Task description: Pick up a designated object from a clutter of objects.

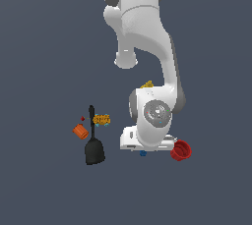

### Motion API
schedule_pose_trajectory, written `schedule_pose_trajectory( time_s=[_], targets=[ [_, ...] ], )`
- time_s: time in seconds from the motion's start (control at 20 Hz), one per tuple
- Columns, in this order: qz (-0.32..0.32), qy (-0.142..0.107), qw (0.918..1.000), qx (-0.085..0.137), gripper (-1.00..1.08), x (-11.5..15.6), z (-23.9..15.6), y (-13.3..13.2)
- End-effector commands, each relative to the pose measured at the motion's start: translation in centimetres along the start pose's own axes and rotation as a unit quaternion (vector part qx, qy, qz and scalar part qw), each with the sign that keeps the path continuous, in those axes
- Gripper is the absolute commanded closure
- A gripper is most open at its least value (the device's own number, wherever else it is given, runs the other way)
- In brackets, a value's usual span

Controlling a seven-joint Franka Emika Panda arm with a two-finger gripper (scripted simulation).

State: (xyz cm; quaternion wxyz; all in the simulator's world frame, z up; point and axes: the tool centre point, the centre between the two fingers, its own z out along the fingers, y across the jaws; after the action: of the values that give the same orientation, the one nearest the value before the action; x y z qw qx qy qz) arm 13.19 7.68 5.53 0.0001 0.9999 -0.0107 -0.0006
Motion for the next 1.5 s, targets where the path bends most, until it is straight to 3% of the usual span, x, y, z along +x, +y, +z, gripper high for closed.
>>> schedule_pose_trajectory(
  time_s=[0.0,0.25,0.3,1.0,1.45],
  targets=[
    [0.000,0.001,1.0000,0.000,-0.92,0.0,0.9,0.0],
    [0.000,0.001,1.0000,0.000,-0.92,0.2,1.3,0.0],
    [0.000,0.001,1.0000,0.000,1.08,0.2,1.3,0.0],
    [0.000,0.001,1.0000,0.000,1.08,0.0,1.1,0.2],
    [0.000,0.001,1.0000,0.000,1.08,-1.5,-1.4,2.2]
  ],
)
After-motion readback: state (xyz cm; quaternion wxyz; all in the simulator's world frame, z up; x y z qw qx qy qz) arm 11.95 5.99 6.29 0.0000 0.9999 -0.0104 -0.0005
